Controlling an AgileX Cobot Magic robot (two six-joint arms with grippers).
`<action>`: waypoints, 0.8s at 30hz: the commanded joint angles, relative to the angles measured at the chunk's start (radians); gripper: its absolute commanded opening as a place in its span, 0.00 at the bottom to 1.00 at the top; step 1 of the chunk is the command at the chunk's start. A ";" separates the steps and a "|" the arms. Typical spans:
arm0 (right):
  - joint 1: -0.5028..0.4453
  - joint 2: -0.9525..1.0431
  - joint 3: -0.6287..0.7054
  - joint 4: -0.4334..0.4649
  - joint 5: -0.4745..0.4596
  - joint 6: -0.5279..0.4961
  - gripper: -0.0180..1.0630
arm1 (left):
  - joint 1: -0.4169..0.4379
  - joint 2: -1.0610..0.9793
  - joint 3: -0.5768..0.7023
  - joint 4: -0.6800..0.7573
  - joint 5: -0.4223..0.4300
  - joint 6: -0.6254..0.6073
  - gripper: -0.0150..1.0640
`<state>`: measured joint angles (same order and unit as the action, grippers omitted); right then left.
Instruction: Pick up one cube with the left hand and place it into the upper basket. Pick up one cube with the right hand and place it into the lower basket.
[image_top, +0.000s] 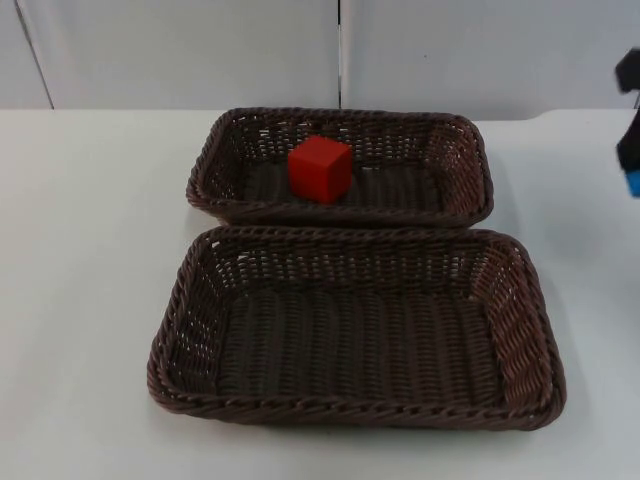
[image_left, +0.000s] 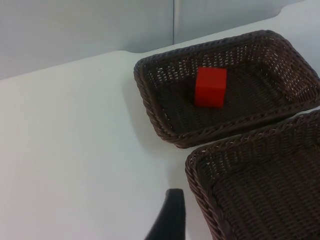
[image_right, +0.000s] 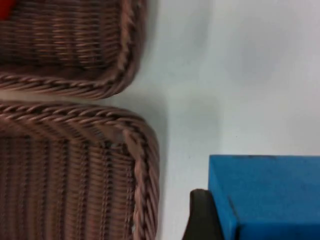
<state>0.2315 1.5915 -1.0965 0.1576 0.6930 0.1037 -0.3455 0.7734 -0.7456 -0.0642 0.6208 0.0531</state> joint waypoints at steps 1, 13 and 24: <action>0.003 -0.062 -0.005 0.002 0.041 -0.050 0.02 | -0.002 -0.005 0.004 0.005 -0.005 -0.006 0.72; 0.003 -0.177 -0.005 0.002 0.096 -0.145 0.02 | -0.002 -0.005 0.004 0.005 -0.005 -0.006 0.72; 0.003 -0.177 -0.005 0.002 0.106 -0.197 0.02 | -0.002 -0.005 0.004 0.005 -0.005 -0.006 0.72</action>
<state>0.2315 1.4257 -1.0965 0.1576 0.7953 -0.0799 -0.3455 0.7734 -0.7456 -0.0642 0.6208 0.0531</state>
